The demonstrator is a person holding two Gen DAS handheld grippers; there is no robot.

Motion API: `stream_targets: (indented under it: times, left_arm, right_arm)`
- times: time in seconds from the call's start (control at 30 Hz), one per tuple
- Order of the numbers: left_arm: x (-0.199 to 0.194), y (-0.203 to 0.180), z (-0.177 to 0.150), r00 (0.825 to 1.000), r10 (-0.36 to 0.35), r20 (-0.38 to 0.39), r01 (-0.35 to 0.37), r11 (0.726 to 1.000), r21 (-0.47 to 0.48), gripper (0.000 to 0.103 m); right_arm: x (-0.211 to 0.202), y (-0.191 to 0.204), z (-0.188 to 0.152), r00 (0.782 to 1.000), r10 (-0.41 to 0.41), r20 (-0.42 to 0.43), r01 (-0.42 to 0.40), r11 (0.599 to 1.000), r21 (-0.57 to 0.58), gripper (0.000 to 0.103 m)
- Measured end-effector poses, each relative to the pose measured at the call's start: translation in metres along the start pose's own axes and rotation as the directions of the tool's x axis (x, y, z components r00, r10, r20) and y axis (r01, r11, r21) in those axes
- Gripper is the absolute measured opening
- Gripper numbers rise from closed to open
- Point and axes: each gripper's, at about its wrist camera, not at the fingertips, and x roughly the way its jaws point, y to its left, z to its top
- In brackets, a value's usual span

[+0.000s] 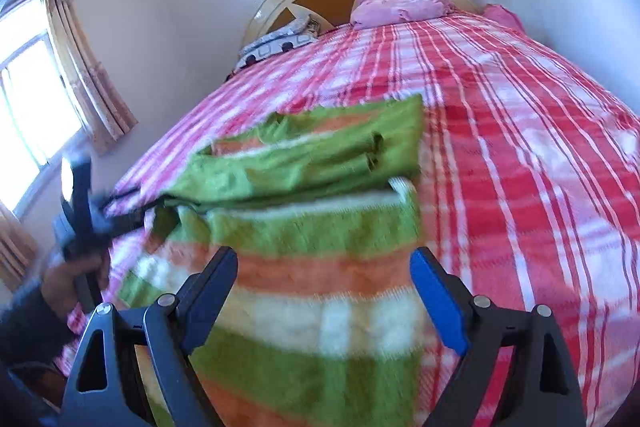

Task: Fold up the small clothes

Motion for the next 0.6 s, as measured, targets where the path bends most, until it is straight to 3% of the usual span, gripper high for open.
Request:
stream_targets:
  times: [0.17, 0.33, 0.4, 0.5, 0.57, 0.6]
  left_arm:
    - [0.013, 0.006, 0.000, 0.995, -0.099, -0.021, 0.096, 0.988, -0.122, 0.076]
    - [0.037, 0.002, 0.007, 0.999, 0.004, -0.046, -0.008, 0.996, -0.092, 0.081]
    - [0.044, 0.011, 0.007, 0.998, -0.038, -0.056, 0.030, 0.991, -0.133, 0.081]
    - [0.044, 0.016, 0.007, 0.996, -0.072, -0.044, 0.065, 0.989, -0.130, 0.072]
    - [0.044, 0.008, 0.009, 0.995, -0.090, -0.044, 0.086, 0.993, -0.087, 0.051]
    - [0.045, 0.005, 0.010, 0.995, -0.093, -0.047, 0.090, 0.994, -0.066, 0.046]
  right_arm:
    - [0.031, 0.014, 0.036, 1.000, 0.006, -0.019, -0.006, 1.000, 0.005, 0.088]
    - [0.074, 0.021, 0.057, 0.996, -0.040, -0.084, 0.039, 0.999, -0.008, 0.083]
    - [0.086, 0.022, 0.062, 0.993, -0.062, -0.099, 0.061, 0.998, -0.010, 0.080]
    - [0.106, 0.021, 0.066, 0.986, -0.105, -0.131, 0.103, 0.994, -0.025, 0.065]
    - [0.122, 0.017, 0.066, 0.977, -0.129, -0.171, 0.125, 0.991, -0.039, 0.058]
    - [0.134, 0.015, 0.065, 0.968, -0.150, -0.201, 0.143, 0.989, -0.047, 0.053]
